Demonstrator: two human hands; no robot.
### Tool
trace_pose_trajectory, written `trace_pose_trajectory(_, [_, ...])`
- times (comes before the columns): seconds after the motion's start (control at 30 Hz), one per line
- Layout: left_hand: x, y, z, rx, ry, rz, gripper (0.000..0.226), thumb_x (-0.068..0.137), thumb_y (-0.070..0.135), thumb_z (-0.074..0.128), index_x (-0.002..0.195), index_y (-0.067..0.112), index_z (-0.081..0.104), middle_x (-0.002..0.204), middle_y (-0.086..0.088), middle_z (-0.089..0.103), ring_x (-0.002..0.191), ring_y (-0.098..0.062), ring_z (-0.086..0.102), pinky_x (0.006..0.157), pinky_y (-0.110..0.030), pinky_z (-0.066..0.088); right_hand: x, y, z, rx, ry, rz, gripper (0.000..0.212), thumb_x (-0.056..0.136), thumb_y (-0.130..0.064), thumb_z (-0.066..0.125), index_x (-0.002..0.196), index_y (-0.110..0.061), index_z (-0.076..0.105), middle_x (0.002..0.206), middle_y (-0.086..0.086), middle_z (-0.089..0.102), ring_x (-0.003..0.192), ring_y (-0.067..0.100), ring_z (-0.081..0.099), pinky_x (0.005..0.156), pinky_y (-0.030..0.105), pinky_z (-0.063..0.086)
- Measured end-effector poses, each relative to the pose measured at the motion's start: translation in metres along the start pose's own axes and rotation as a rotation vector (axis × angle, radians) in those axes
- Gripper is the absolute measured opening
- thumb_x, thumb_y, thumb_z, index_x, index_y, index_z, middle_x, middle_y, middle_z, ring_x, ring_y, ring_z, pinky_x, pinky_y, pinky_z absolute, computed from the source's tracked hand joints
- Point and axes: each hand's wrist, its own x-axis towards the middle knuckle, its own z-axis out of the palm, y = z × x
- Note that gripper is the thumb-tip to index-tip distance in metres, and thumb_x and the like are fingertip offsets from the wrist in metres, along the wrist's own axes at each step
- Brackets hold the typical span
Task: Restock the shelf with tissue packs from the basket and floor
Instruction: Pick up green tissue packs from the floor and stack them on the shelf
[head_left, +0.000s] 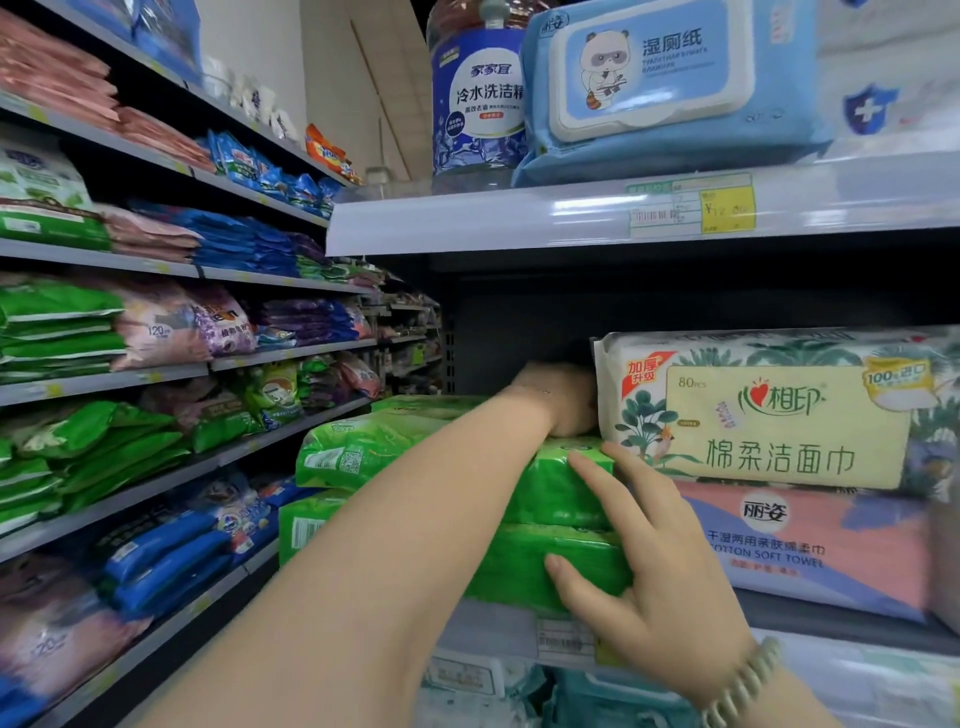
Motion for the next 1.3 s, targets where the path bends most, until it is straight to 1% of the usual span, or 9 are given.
trace_pose_trajectory(0.13, [-0.015, -0.013, -0.015, 0.058, 0.043, 0.069, 0.033, 0.097, 0.034, 0.041, 0.125, 0.021, 0.053, 0.124, -0.007, 0.059, 0.101, -0.027, 0.059, 0.073, -0.029, 0.042, 0.001, -0.003, -0.003, -0.083, -0.04, 0.027, 0.071, 0.078, -0.059, 0.05, 0.137, -0.021, 0.046, 0.138, 0.006, 0.044, 0.122, 0.021, 0.044, 0.092, 0.037, 0.042])
trace_pose_trajectory(0.23, [-0.031, -0.033, -0.015, 0.056, 0.021, 0.115, 0.045, 0.096, 0.036, 0.039, 0.141, 0.029, 0.039, 0.14, -0.004, 0.048, 0.122, -0.027, 0.051, 0.092, -0.039, 0.047, 0.002, -0.005, -0.004, -0.107, -0.059, 0.049, 0.071, 0.079, -0.06, 0.047, 0.138, -0.021, 0.044, 0.139, 0.009, 0.043, 0.121, 0.023, 0.044, 0.091, 0.039, 0.044])
trace_pose_trajectory(0.33, [-0.055, -0.05, -0.009, -0.034, 0.043, 0.125, 0.042, 0.099, 0.041, 0.033, 0.137, 0.026, 0.044, 0.138, -0.003, 0.049, 0.122, -0.025, 0.049, 0.1, -0.043, 0.043, 0.004, -0.006, -0.007, -0.098, -0.122, 0.066, 0.074, 0.081, -0.066, 0.037, 0.143, -0.024, 0.037, 0.146, 0.008, 0.034, 0.128, 0.023, 0.038, 0.101, 0.042, 0.04])
trace_pose_trajectory(0.47, [-0.094, -0.066, -0.004, -0.105, 0.085, 0.122, 0.048, 0.097, 0.054, 0.032, 0.133, 0.026, 0.046, 0.132, -0.002, 0.052, 0.117, -0.021, 0.052, 0.1, -0.042, 0.042, 0.007, -0.01, -0.014, -0.103, -0.248, 0.106, 0.082, 0.08, -0.075, 0.021, 0.149, -0.03, 0.017, 0.154, 0.003, 0.013, 0.14, 0.018, 0.017, 0.113, 0.035, 0.024])
trace_pose_trajectory(0.6, [-0.135, -0.071, -0.001, -0.057, 0.034, 0.089, 0.075, 0.081, 0.077, 0.038, 0.142, 0.034, 0.03, 0.145, 0.006, 0.04, 0.127, -0.016, 0.044, 0.105, -0.044, 0.036, 0.01, -0.017, -0.013, -0.14, -0.255, 0.123, 0.081, 0.081, -0.068, 0.029, 0.148, -0.024, 0.023, 0.154, 0.009, 0.015, 0.139, 0.024, 0.02, 0.111, 0.038, 0.026])
trace_pose_trajectory(0.73, [-0.166, -0.078, 0.015, -0.011, 0.019, 0.02, 0.104, 0.064, 0.084, 0.054, 0.148, 0.037, 0.013, 0.155, 0.011, 0.023, 0.139, -0.018, 0.029, 0.11, -0.051, 0.026, 0.009, -0.028, -0.007, -0.137, -0.215, 0.154, 0.074, 0.086, -0.062, 0.043, 0.147, -0.023, 0.028, 0.152, 0.015, 0.018, 0.131, 0.032, 0.029, 0.105, 0.042, 0.032])
trace_pose_trajectory(0.93, [-0.18, -0.076, 0.034, -0.042, 0.045, -0.161, 0.104, 0.063, 0.082, 0.058, 0.142, 0.058, -0.005, 0.16, 0.011, -0.001, 0.146, -0.031, 0.004, 0.11, -0.063, 0.006, 0.003, -0.037, 0.004, -0.029, -0.205, 0.159, 0.063, 0.092, -0.045, 0.051, 0.147, -0.023, 0.029, 0.152, 0.02, 0.015, 0.133, 0.036, 0.029, 0.107, 0.041, 0.031])
trace_pose_trajectory(1.1, [-0.181, -0.061, 0.042, -0.224, 0.076, -0.211, 0.101, 0.068, 0.069, 0.067, 0.141, 0.059, -0.002, 0.155, 0.01, 0.022, 0.141, -0.027, 0.021, 0.109, -0.064, 0.007, 0.0, -0.028, 0.012, -0.029, -0.174, 0.125, 0.054, 0.091, -0.037, 0.056, 0.139, -0.015, 0.043, 0.15, 0.025, 0.02, 0.13, 0.041, 0.034, 0.106, 0.046, 0.033])
trace_pose_trajectory(1.3, [-0.18, -0.05, 0.048, -0.334, 0.136, -0.195, 0.102, 0.072, 0.057, 0.072, 0.144, 0.056, 0.0, 0.154, 0.011, 0.028, 0.141, -0.02, 0.02, 0.111, -0.057, 0.008, -0.004, -0.022, 0.005, -0.064, -0.121, 0.155, 0.056, 0.088, -0.047, 0.053, 0.134, -0.015, 0.044, 0.142, 0.018, 0.033, 0.11, 0.038, 0.054, 0.083, 0.043, 0.049])
